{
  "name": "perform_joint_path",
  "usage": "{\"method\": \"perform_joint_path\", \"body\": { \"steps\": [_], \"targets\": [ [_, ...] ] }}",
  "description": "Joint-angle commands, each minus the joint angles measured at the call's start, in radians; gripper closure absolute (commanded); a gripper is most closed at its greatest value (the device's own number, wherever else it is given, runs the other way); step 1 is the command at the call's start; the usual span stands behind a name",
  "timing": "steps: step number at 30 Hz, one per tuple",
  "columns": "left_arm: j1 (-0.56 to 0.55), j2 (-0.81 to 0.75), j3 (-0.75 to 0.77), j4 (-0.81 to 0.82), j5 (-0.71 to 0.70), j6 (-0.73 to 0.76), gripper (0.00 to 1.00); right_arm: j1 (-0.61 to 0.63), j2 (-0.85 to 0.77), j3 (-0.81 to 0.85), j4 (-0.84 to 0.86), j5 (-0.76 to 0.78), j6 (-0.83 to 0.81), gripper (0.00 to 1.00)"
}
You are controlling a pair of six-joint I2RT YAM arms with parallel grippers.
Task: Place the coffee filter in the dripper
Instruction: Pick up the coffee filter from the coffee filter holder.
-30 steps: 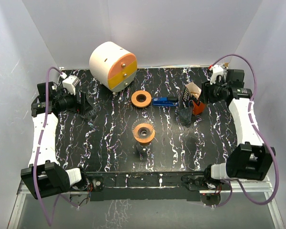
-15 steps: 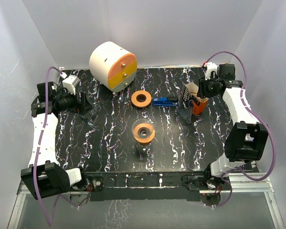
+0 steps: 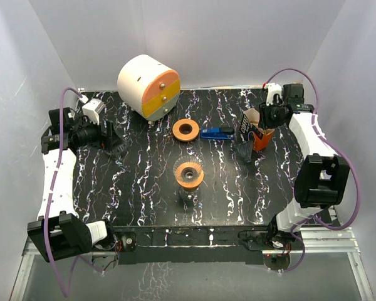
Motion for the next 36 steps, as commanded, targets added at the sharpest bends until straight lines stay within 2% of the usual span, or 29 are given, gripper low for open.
{"method": "perform_joint_path", "body": {
  "steps": [1, 19, 29, 36],
  "targets": [
    [0.004, -0.028, -0.007, -0.001, 0.031, 0.011, 0.19, 0.005, 0.011, 0.063, 0.069, 0.009, -0.003, 0.71],
    [0.004, -0.036, -0.014, -0.008, 0.038, 0.019, 0.19, 0.004, 0.049, 0.067, 0.067, 0.018, -0.006, 0.78],
    [0.004, -0.039, -0.016, -0.011, 0.042, 0.019, 0.19, 0.004, 0.048, 0.058, 0.067, 0.021, -0.013, 0.88],
    [0.004, -0.043, -0.017, -0.013, 0.044, 0.020, 0.18, 0.005, 0.050, 0.052, 0.064, 0.020, -0.014, 0.89]
  ]
}}
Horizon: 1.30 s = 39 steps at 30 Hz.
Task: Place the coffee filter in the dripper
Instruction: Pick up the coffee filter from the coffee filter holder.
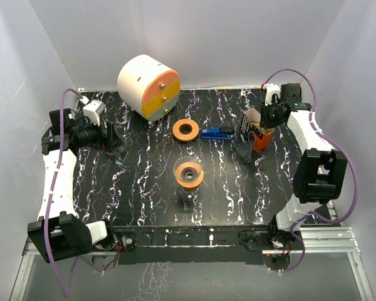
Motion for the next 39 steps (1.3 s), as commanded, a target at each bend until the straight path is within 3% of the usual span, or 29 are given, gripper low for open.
{"method": "perform_joint_path", "body": {
  "steps": [1, 10, 25, 39],
  "targets": [
    [0.004, -0.039, -0.005, -0.014, 0.036, 0.012, 0.18, 0.002, -0.006, 0.025, 0.044, 0.005, -0.011, 0.89],
    [0.004, -0.038, -0.001, -0.016, 0.041, 0.011, 0.18, 0.002, -0.025, 0.033, 0.036, 0.010, -0.016, 1.00],
    [0.004, -0.038, -0.004, -0.011, 0.039, 0.007, 0.18, 0.002, -0.136, 0.063, 0.031, 0.002, -0.004, 1.00],
    [0.004, -0.045, -0.017, -0.004, 0.040, 0.007, 0.18, 0.002, -0.250, -0.015, 0.002, 0.043, -0.020, 1.00]
  ]
}}
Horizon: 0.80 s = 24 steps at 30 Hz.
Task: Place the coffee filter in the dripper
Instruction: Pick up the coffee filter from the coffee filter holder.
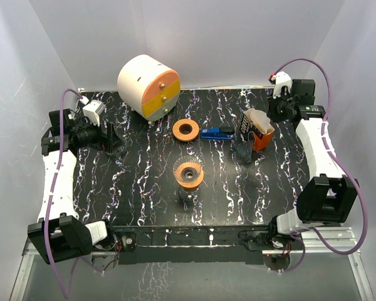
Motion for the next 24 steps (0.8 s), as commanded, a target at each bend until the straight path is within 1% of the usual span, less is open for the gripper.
{"method": "perform_joint_path", "body": {
  "steps": [1, 8, 15, 19, 24],
  "targets": [
    [0.004, -0.034, -0.016, -0.004, 0.033, 0.007, 0.18, 0.001, -0.048, -0.032, 0.009, 0.027, -0.018, 1.00],
    [0.004, -0.038, -0.022, -0.009, 0.033, 0.008, 0.18, 0.002, -0.084, -0.113, 0.029, 0.061, -0.030, 1.00],
    [0.004, -0.040, -0.026, -0.007, 0.037, 0.008, 0.18, 0.002, -0.087, -0.124, 0.024, 0.065, -0.036, 0.95],
    [0.004, -0.042, -0.028, -0.008, 0.035, 0.010, 0.18, 0.002, -0.076, -0.106, 0.009, 0.021, -0.034, 0.90],
    [0.004, -0.043, -0.032, -0.007, 0.035, 0.011, 0.18, 0.002, -0.050, -0.084, -0.008, -0.033, -0.027, 0.79]
  ]
}}
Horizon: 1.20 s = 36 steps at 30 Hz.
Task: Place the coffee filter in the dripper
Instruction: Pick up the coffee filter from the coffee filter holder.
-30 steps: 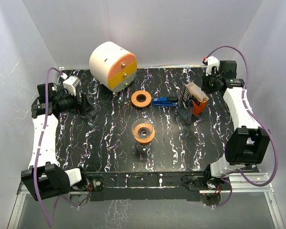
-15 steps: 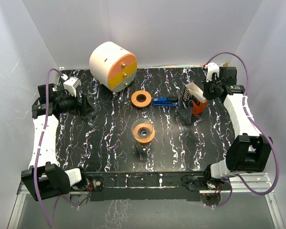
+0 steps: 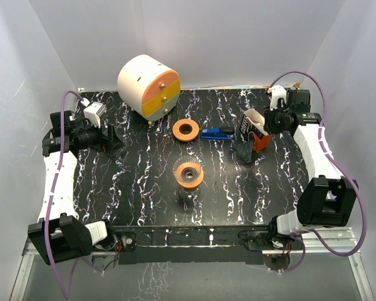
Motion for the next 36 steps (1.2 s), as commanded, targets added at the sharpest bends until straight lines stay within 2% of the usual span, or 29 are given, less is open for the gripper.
{"method": "perform_joint_path", "body": {
  "steps": [1, 7, 16, 20, 29, 36],
  "targets": [
    [0.004, -0.040, -0.011, -0.008, 0.033, 0.011, 0.18, 0.001, -0.002, 0.052, 0.015, -0.056, -0.002, 0.77],
    [0.004, -0.037, -0.010, -0.008, 0.035, 0.011, 0.18, 0.002, 0.012, 0.068, 0.004, -0.071, 0.000, 0.70],
    [0.004, -0.031, -0.010, -0.009, 0.038, 0.011, 0.18, 0.002, 0.020, 0.069, -0.025, -0.114, -0.024, 0.70],
    [0.004, -0.029, -0.010, -0.008, 0.039, 0.010, 0.18, 0.002, 0.018, 0.072, -0.035, -0.120, -0.037, 0.76],
    [0.004, -0.027, -0.007, -0.006, 0.044, 0.007, 0.17, 0.002, 0.003, 0.085, -0.043, -0.101, -0.047, 0.98],
    [0.004, -0.029, -0.006, -0.001, 0.039, 0.001, 0.17, 0.002, -0.051, 0.091, -0.022, -0.093, -0.044, 1.00]
  ]
}}
